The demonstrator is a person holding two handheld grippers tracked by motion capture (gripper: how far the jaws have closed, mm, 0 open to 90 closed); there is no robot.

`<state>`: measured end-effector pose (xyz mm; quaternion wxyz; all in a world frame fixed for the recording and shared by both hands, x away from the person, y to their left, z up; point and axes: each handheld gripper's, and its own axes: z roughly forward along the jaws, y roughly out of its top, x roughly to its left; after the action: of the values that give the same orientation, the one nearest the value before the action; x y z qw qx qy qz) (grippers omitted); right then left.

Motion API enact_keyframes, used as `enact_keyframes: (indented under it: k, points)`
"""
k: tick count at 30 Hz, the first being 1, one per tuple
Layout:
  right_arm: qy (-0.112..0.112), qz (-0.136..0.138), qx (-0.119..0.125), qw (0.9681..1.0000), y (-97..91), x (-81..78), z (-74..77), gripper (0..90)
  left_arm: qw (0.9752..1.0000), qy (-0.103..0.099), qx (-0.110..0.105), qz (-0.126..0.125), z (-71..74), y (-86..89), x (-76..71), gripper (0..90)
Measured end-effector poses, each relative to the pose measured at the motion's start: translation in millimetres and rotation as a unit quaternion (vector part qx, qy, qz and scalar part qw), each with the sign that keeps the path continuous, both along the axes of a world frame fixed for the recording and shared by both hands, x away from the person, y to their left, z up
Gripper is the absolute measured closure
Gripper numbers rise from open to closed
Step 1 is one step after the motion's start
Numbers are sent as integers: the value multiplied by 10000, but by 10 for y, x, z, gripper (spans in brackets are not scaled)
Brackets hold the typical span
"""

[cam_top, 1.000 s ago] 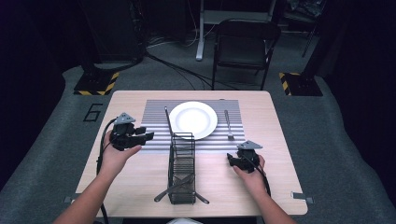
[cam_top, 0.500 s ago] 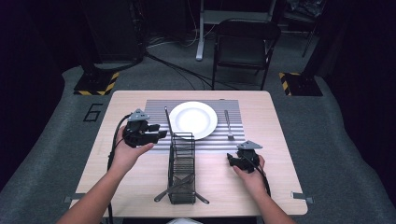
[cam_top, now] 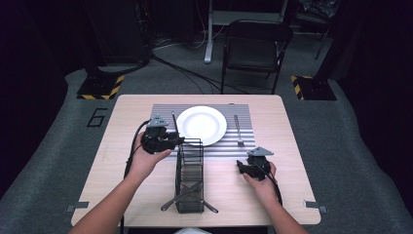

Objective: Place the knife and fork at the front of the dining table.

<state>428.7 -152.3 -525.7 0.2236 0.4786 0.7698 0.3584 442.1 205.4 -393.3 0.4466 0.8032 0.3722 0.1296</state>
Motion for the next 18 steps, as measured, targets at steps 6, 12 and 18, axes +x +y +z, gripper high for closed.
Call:
enact_keyframes:
  k: [6,12,18]
  points:
    - [4,2,0,10000,1,0,0,408,9999,70,-76,77,-46,3,21,712]
    - [3,6,6,10000,1,1,-1,408,10000,11,-87,42,-44,-21,14,737]
    - [2,4,0,10000,0,0,0,408,10000,-30,-25,65,-27,-42,-34,774]
